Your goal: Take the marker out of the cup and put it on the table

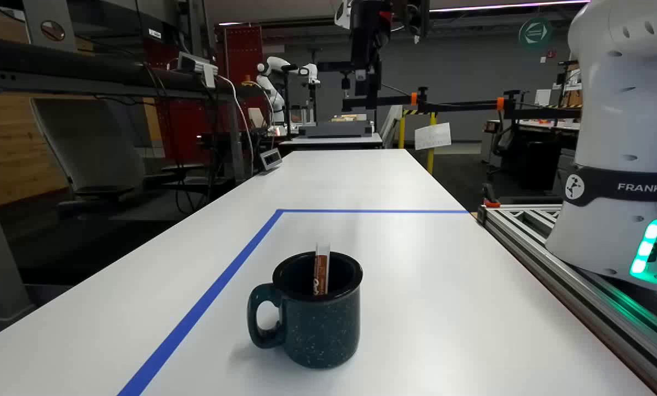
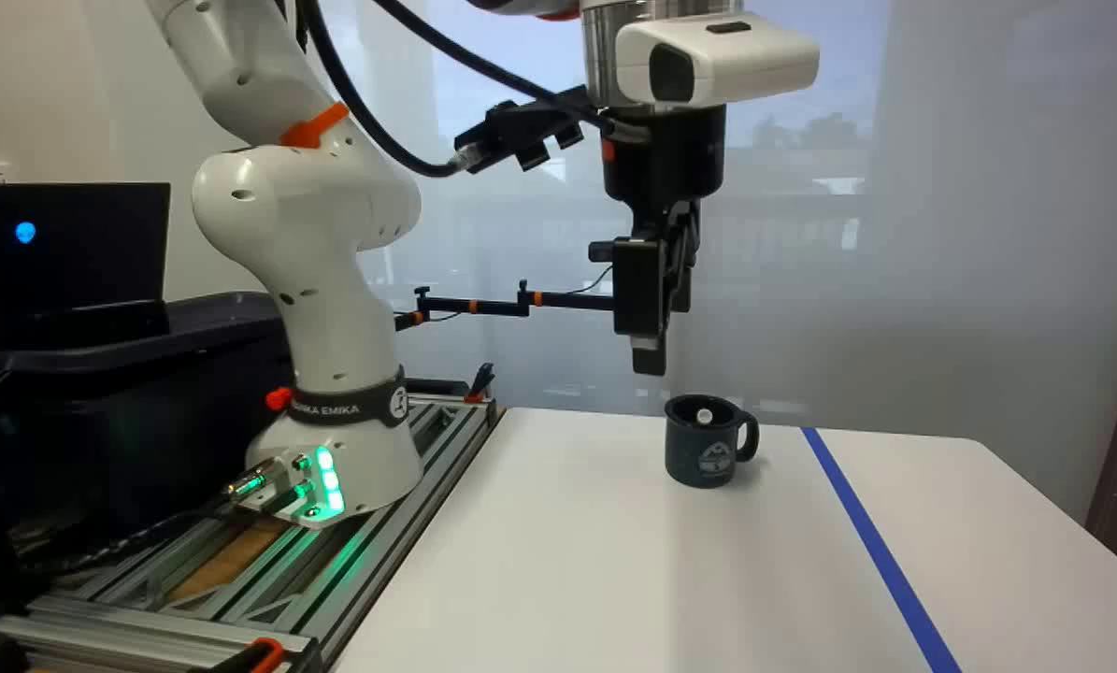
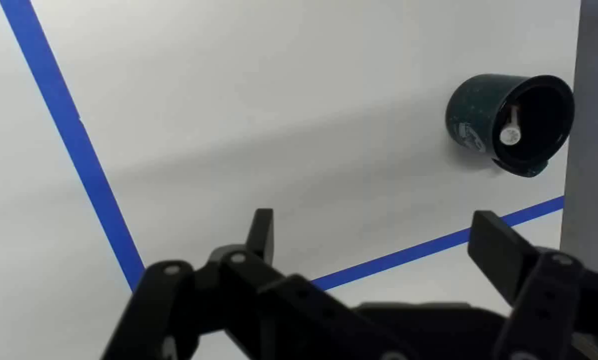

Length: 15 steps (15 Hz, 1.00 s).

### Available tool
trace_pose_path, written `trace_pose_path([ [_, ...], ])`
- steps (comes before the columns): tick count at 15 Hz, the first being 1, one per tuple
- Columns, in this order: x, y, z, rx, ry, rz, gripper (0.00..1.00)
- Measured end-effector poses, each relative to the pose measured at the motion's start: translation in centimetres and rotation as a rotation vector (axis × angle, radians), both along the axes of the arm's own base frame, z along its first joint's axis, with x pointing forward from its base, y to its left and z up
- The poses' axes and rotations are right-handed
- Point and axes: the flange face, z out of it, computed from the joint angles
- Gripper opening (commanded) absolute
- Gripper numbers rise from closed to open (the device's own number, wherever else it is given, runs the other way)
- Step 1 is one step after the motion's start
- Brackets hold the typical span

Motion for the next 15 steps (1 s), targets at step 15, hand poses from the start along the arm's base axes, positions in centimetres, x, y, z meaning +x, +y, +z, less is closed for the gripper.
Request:
trace_pose_path([
  [15,3.7,3.7,-3.0,0.24,-0.039,-0.262,1.0],
])
